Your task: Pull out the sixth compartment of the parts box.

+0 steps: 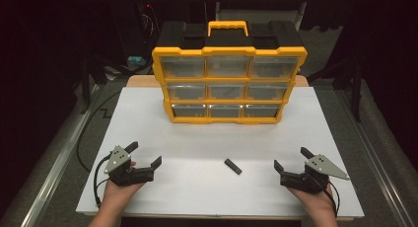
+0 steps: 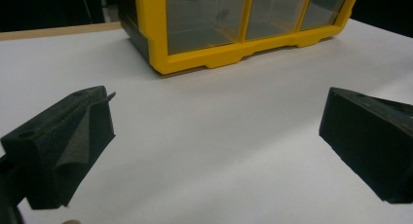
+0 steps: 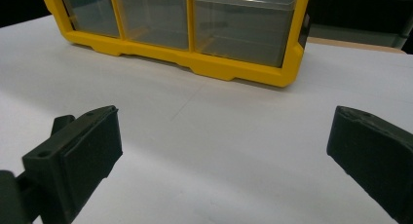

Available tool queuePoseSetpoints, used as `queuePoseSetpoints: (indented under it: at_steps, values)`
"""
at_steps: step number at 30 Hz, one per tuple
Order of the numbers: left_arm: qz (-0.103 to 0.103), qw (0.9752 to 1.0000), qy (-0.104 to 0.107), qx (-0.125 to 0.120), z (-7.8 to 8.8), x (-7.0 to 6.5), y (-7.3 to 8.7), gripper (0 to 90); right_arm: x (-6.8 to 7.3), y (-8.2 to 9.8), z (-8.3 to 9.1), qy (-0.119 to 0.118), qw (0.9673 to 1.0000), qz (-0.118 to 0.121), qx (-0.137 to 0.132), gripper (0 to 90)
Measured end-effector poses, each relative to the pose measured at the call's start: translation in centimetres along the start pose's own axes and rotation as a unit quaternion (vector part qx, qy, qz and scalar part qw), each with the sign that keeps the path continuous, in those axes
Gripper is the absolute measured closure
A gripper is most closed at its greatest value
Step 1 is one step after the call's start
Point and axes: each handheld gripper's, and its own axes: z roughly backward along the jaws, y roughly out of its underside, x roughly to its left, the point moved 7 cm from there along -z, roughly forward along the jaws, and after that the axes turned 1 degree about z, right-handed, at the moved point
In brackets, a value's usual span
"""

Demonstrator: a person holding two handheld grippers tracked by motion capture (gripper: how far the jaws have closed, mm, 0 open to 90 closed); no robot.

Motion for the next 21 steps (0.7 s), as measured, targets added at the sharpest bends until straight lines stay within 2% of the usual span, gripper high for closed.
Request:
queuePoseSetpoints:
  at_steps: [1, 3, 7, 12, 14, 18, 20, 21]
  values:
    - [-0.008, 0.9999, 0.005, 0.005, -0.1, -0.2, 0.3, 0.4, 0.0, 0.0, 0.0, 0.005, 1.0, 0.007, -0.001, 0.0]
    - [-0.012, 0.9999, 0.007, 0.008, -0.2, -0.2, 0.6, 0.4, -0.1, -0.1, -0.1, 0.007, 0.9999, 0.008, -0.003, 0.0]
    - [-0.009, 0.9999, 0.007, 0.005, -0.4, -0.3, 0.7, 0.3, -0.2, -0.1, -0.1, 0.009, 0.9999, 0.011, 0.001, 0.0]
    - [-0.014, 0.9997, 0.013, 0.016, -0.4, -0.6, 1.1, 0.3, -0.1, -0.3, -0.3, 0.015, 0.9997, 0.018, -0.003, 0.0]
    - [-0.01, 0.9997, 0.014, 0.018, -0.4, -0.6, 1.1, 0.3, -0.2, -0.4, -0.6, 0.018, 0.9996, 0.022, 0.0, 0.0]
    - [-0.01, 0.9996, 0.012, 0.022, -0.4, -0.6, 1.3, 0.3, -0.2, -0.4, -1.3, 0.015, 0.9998, 0.013, 0.009, 0.0]
    - [-0.001, 0.9996, 0.013, 0.026, -0.5, -0.6, 1.3, 0.3, -0.2, -0.5, -2.1, 0.021, 0.9994, 0.022, 0.019, 0.0]
    - [-0.004, 0.9995, 0.015, 0.029, -0.4, -0.6, 1.4, 0.3, -0.2, -0.6, -2.4, 0.021, 0.9992, 0.025, 0.022, 0.0]
